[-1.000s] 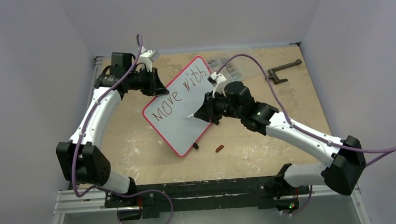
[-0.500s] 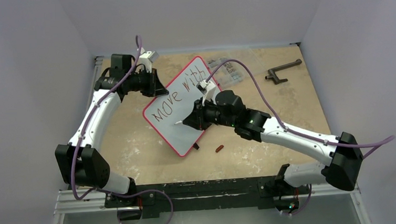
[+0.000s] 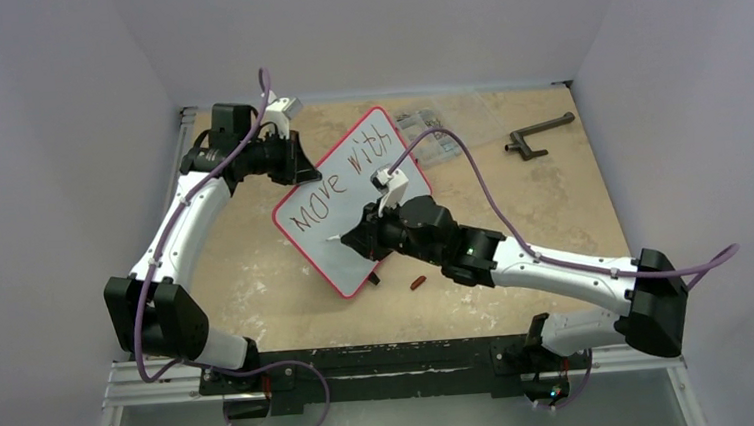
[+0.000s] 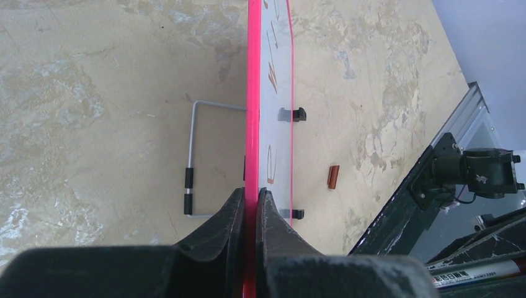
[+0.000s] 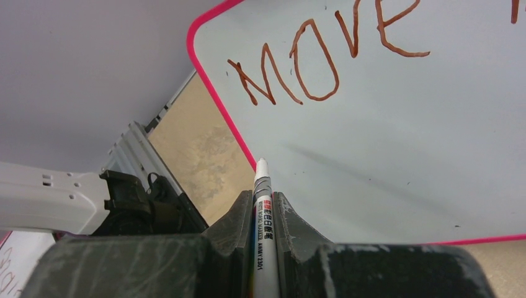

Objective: Write a sentence on the whiteboard

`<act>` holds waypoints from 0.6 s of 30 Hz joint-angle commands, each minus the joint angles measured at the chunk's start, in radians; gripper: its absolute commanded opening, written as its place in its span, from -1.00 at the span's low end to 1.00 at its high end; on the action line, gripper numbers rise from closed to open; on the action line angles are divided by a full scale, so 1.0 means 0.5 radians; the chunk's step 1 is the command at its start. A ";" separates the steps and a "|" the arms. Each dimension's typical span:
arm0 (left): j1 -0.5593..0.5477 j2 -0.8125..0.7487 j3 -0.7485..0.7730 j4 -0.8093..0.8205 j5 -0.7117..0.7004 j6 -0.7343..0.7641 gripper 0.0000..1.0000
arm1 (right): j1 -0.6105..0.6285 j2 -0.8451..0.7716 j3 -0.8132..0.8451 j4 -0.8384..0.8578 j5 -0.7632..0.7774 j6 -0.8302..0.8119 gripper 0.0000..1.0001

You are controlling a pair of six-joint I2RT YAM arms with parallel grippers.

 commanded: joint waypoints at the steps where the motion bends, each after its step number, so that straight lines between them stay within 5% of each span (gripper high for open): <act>1: -0.018 -0.058 -0.019 0.078 -0.161 0.058 -1.00 | 0.070 -0.031 -0.004 0.162 0.206 0.030 -1.00; 18: -0.024 -0.051 -0.023 0.089 -0.163 0.016 -1.00 | 0.165 0.208 0.148 0.195 0.198 -0.049 -1.00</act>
